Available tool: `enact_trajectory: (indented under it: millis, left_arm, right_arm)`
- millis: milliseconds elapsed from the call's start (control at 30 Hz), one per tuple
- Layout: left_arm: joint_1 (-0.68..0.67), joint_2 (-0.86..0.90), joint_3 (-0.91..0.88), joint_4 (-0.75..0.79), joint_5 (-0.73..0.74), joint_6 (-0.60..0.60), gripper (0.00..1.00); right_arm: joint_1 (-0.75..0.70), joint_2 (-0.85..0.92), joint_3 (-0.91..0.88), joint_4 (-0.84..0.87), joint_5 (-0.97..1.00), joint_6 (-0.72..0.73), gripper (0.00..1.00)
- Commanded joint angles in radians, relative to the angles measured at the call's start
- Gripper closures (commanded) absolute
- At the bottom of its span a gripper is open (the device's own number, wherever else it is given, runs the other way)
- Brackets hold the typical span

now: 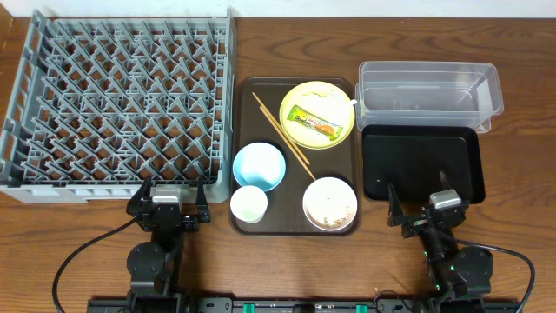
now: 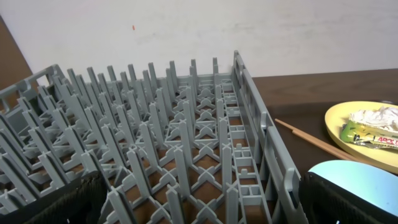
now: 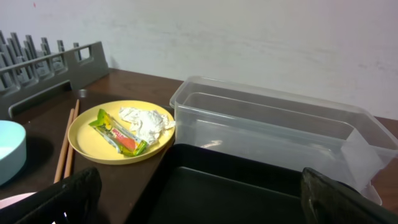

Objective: Sort waste into correct bins and load items into the dishwasher

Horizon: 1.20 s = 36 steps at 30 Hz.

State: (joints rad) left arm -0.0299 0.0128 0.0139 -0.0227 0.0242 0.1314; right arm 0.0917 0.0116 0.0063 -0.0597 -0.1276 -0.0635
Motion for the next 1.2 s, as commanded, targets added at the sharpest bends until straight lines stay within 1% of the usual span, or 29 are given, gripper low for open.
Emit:
enact_trajectory:
  millis: [0,967,1067,1167]
  left_arm:
    - [-0.004,-0.006,-0.01,-0.049,-0.01,0.006,0.01]
    - [-0.004,-0.006,-0.01,-0.048,-0.01,0.006,0.01]
    - [-0.004,-0.006,-0.01,-0.048,-0.01,0.006,0.01]
    - [-0.004,-0.006,-0.01,-0.049,-0.01,0.006,0.01]
  right_arm:
    - [-0.006,-0.004,-0.001,-0.003,-0.005,-0.013,0.01]
    - [-0.006,-0.004,-0.001,0.002,0.018,-0.013,0.01]
    - [-0.006,-0.004,-0.001,0.051,0.005,-0.002,0.01]
    - [-0.006,-0.004,0.0,0.138,-0.057,0.015,0.01]
